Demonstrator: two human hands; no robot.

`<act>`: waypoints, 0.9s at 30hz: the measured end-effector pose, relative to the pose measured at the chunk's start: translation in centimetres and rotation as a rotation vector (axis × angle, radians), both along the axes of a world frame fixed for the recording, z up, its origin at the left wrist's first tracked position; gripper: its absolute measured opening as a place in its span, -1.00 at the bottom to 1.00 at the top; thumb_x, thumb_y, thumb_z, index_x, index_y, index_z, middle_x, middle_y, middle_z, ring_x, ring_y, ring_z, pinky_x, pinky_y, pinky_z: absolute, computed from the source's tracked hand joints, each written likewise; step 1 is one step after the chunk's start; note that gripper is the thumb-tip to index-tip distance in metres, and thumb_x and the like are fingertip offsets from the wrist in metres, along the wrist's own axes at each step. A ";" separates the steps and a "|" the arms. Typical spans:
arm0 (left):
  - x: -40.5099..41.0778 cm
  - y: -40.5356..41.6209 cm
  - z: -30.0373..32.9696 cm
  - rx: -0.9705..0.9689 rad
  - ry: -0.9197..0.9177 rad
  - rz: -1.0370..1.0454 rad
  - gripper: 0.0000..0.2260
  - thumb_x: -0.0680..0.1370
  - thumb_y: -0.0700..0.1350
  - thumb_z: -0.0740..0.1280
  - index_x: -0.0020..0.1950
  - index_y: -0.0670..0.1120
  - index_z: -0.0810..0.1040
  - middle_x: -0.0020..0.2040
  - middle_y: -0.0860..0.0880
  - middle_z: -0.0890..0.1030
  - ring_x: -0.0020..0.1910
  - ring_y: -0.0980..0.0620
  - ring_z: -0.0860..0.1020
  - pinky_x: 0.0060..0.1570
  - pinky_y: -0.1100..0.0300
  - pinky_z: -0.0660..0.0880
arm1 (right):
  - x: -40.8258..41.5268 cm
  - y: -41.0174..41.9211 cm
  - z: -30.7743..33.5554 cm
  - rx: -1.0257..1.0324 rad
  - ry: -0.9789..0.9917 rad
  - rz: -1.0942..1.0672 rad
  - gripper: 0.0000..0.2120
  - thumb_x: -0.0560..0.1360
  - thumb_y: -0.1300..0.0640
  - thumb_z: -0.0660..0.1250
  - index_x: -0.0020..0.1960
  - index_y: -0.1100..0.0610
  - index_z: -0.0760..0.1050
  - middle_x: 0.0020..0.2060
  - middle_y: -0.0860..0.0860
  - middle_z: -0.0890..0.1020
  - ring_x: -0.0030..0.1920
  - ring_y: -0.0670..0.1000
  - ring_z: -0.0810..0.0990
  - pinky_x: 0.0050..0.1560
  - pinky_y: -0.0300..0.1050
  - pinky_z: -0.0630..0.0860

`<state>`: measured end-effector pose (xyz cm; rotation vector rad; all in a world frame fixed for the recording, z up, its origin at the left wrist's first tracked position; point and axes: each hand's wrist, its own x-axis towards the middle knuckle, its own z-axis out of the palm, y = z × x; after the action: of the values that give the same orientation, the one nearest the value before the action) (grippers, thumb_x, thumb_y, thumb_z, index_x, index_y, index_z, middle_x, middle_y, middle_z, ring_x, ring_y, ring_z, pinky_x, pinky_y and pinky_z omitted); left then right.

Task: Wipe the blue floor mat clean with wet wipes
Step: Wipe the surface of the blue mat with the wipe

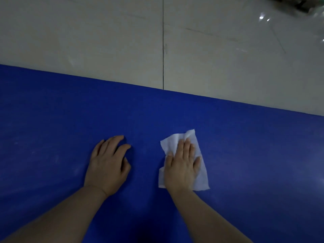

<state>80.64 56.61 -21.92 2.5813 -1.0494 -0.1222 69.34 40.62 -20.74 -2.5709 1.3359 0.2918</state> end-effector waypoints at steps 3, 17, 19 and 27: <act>0.1 0.0 -0.1 0.008 -0.001 -0.002 -0.64 0.46 -0.04 0.07 0.12 -0.08 0.54 0.29 -0.13 0.47 0.23 -0.07 0.41 0.33 -0.09 0.27 | 2.0 3.8 0.1 -0.097 -0.107 0.264 -0.37 0.51 -0.11 -0.21 0.54 0.08 0.00 0.54 0.05 0.04 0.53 0.04 0.00 0.44 0.21 -0.02; -0.1 0.0 0.0 0.014 -0.006 0.008 -0.58 0.46 -0.03 0.02 0.14 -0.10 0.55 0.30 -0.11 0.45 0.25 -0.10 0.40 0.33 -0.12 0.27 | -4.3 0.7 0.4 -0.021 -0.008 0.085 -0.30 0.46 -0.15 -0.31 0.53 0.13 -0.10 0.53 0.03 0.03 0.51 -0.04 -0.01 0.48 0.14 0.03; 0.0 0.0 -0.1 0.020 -0.005 0.008 -0.58 0.46 -0.03 0.02 0.14 -0.10 0.55 0.30 -0.12 0.46 0.24 -0.10 0.39 0.32 -0.13 0.28 | -2.7 4.5 -0.1 -0.026 -0.099 0.263 -0.37 0.44 -0.07 -0.05 0.43 0.20 0.27 0.41 0.07 0.37 0.40 0.07 0.38 0.30 0.24 0.37; 0.0 0.1 -0.1 -0.016 -0.008 -0.009 -0.59 0.46 -0.04 0.03 0.14 -0.10 0.55 0.30 -0.13 0.47 0.24 -0.10 0.40 0.30 -0.15 0.30 | -3.4 4.4 -0.5 -0.033 -0.098 0.346 -0.45 0.50 -0.08 0.03 0.40 0.12 0.40 0.36 0.02 0.47 0.35 0.00 0.45 0.36 0.09 0.28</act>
<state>80.68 56.66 -22.06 2.5649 -1.0605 -0.1057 65.99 45.03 -21.25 -2.7970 0.8652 0.1994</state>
